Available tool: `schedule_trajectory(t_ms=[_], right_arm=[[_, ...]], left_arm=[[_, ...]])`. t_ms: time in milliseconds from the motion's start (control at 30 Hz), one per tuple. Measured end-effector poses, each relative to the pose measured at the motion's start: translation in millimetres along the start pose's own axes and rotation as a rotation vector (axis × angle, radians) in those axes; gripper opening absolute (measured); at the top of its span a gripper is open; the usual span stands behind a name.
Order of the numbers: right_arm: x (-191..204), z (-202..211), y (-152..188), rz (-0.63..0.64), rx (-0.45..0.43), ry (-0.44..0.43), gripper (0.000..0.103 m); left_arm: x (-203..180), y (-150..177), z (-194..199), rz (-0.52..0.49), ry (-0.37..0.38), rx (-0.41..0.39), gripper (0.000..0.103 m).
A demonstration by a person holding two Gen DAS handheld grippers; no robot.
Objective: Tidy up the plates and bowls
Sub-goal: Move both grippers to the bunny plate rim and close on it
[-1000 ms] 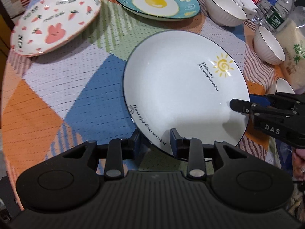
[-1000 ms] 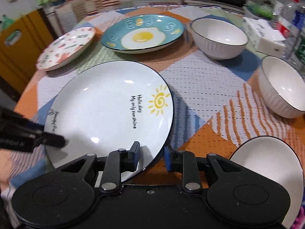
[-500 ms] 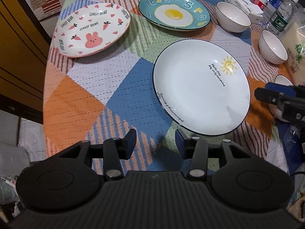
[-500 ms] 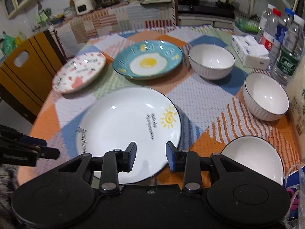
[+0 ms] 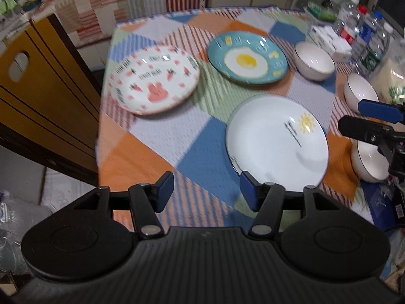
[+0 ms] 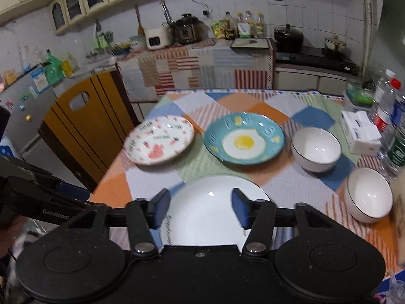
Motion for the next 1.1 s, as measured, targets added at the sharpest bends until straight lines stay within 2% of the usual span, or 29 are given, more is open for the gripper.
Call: schedule_trajectory(t_ms=[200, 300, 367, 500, 600, 667, 733, 800, 867, 1000, 1100], right_arm=[[23, -11, -20, 0.078, -0.030, -0.031, 0.065], [37, -16, -29, 0.126, -0.039, -0.044, 0.067], [45, -20, -36, 0.164, -0.061, -0.047, 0.072], [56, -33, -55, 0.228, -0.125, -0.049, 0.075], [60, -46, -71, 0.267, -0.218, -0.065, 0.077], [58, -59, -81, 0.261, -0.282, -0.068, 0.084], [52, -79, -88, 0.210, -0.305, -0.094, 0.085], [47, -104, -89, 0.137, -0.269, -0.125, 0.085], [39, -134, -83, 0.035, -0.188, -0.145, 0.085], [23, -181, -65, -0.170, -0.068, -0.196, 0.083], [17, -212, -48, -0.262, -0.007, -0.200, 0.081]], left_arm=[[37, -18, 3, 0.083, -0.041, -0.032, 0.062], [52, -25, 2, 0.086, -0.058, -0.053, 0.065], [61, -30, 2, 0.071, -0.067, -0.069, 0.067], [74, -43, -2, 0.064, -0.068, -0.118, 0.072], [85, -57, -13, 0.063, -0.060, -0.160, 0.073], [90, -65, -24, 0.058, -0.034, -0.188, 0.073], [95, -73, -41, 0.051, -0.014, -0.190, 0.073], [101, -78, -56, 0.055, 0.005, -0.186, 0.074], [107, -84, -72, 0.050, 0.038, -0.192, 0.074], [120, -87, -102, 0.040, 0.062, -0.191, 0.074], [131, -86, -126, 0.054, 0.055, -0.167, 0.074]])
Point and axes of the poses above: each gripper's, at about its wrist camera, not at the fingertips, and z roughly against the way its jaws point, x to its left, y to its underside, the point moved 10 cm from there along -z, roughly the way its jaws point, and after that the axes turned 9 degrees about -y, right-handed, at the moved point
